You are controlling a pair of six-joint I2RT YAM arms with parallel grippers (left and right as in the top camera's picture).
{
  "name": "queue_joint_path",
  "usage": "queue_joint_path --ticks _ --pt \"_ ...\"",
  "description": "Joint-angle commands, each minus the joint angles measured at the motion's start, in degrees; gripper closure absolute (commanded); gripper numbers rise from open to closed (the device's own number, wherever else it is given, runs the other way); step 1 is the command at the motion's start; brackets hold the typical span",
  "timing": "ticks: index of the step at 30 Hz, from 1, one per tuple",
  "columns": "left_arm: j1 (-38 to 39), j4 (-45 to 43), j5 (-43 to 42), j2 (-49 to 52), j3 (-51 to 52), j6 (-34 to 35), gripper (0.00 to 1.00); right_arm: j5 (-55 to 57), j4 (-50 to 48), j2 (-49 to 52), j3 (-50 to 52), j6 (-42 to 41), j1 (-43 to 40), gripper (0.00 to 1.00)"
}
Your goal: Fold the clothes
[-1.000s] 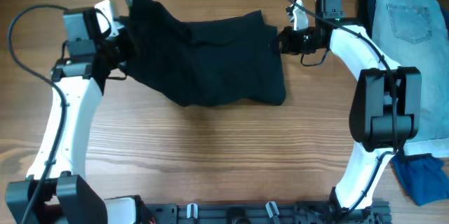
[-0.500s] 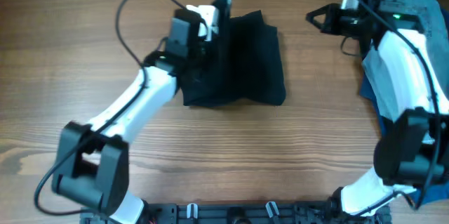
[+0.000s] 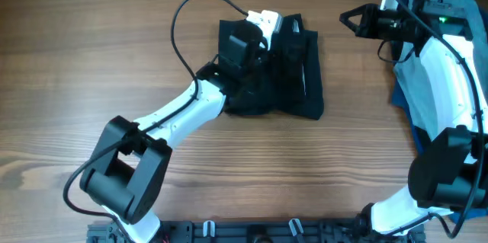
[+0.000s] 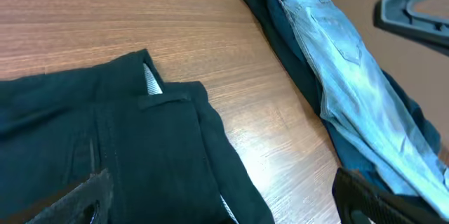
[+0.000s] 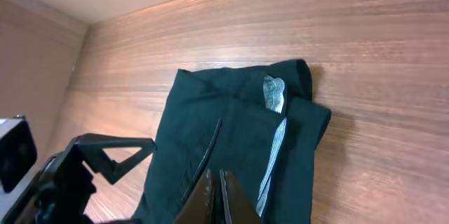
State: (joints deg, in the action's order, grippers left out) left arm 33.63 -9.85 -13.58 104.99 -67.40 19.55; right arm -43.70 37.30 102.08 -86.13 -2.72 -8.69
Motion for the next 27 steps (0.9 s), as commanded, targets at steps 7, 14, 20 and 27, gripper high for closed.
queue_joint_path --ticks 7,14,20,27 --pt "-12.74 17.64 -0.50 -9.97 -0.98 1.07 0.00 12.04 4.59 -0.94 1.31 1.03 5.14 0.49" --pt "-14.93 26.69 0.42 -2.34 -0.98 -10.71 0.00 12.04 7.58 -0.94 1.31 1.31 5.16 0.37" --pt "-16.68 27.26 -0.15 4.98 -0.98 -13.40 0.05 12.31 8.52 -0.94 1.31 1.31 5.16 0.37" --pt "-16.81 20.13 -8.11 12.11 -0.98 -13.40 0.10 13.77 8.15 -0.94 1.31 1.22 5.16 0.37"
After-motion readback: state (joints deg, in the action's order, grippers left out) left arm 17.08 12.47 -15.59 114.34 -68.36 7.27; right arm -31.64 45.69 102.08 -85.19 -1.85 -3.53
